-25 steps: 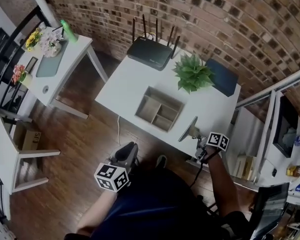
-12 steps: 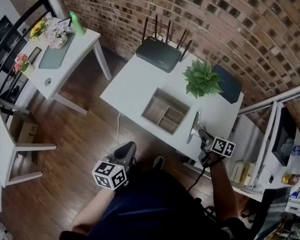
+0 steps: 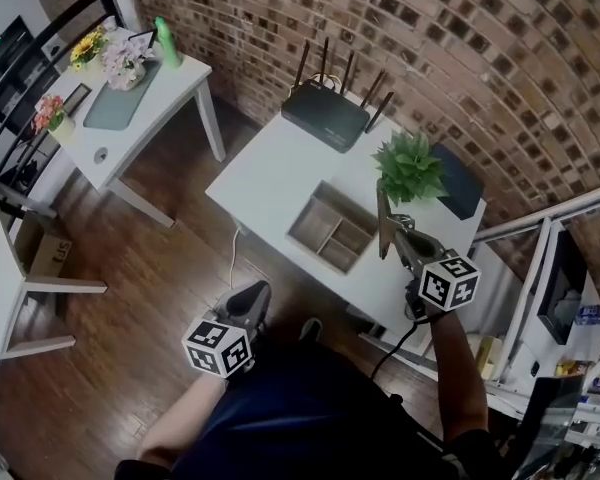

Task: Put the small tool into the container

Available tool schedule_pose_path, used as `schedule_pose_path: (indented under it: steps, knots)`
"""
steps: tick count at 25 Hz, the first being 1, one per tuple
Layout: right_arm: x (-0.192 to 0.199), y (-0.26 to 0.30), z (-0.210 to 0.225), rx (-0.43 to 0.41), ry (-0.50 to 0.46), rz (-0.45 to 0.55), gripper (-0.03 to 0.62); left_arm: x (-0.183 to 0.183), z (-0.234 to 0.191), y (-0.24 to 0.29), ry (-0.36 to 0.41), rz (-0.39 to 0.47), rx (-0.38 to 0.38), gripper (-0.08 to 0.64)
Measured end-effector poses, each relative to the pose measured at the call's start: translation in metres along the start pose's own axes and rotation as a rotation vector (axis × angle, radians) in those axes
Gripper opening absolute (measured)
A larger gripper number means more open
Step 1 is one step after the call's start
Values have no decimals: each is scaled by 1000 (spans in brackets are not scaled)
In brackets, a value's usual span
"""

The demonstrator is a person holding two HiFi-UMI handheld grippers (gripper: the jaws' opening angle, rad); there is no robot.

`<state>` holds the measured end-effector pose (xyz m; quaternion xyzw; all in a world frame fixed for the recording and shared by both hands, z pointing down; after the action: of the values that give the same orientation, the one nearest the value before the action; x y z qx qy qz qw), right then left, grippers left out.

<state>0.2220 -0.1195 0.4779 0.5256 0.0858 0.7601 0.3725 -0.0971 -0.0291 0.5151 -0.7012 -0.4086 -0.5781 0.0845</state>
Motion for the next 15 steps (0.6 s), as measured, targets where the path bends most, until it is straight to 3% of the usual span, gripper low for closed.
schedule_pose_path:
  steps: [5, 15]
  knots:
    - [-12, 40, -13, 19, -222, -111, 11, 5, -4, -8, -16, 4, -28, 18]
    - [-7, 82, -5, 72, -378, -217, 11, 12, -14, -25, -51, 16, -93, 18]
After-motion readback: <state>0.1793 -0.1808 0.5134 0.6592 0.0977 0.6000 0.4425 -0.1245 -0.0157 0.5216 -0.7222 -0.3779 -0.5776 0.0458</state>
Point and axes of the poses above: the fingertips, and each gripper's own axes: y forward along the fingers, z to its right, x out of its underside, the point moved 5 cm from there along -y, backward along the fingers, and after that the axes turned 15 degrees about y, right-handed, at the moved point
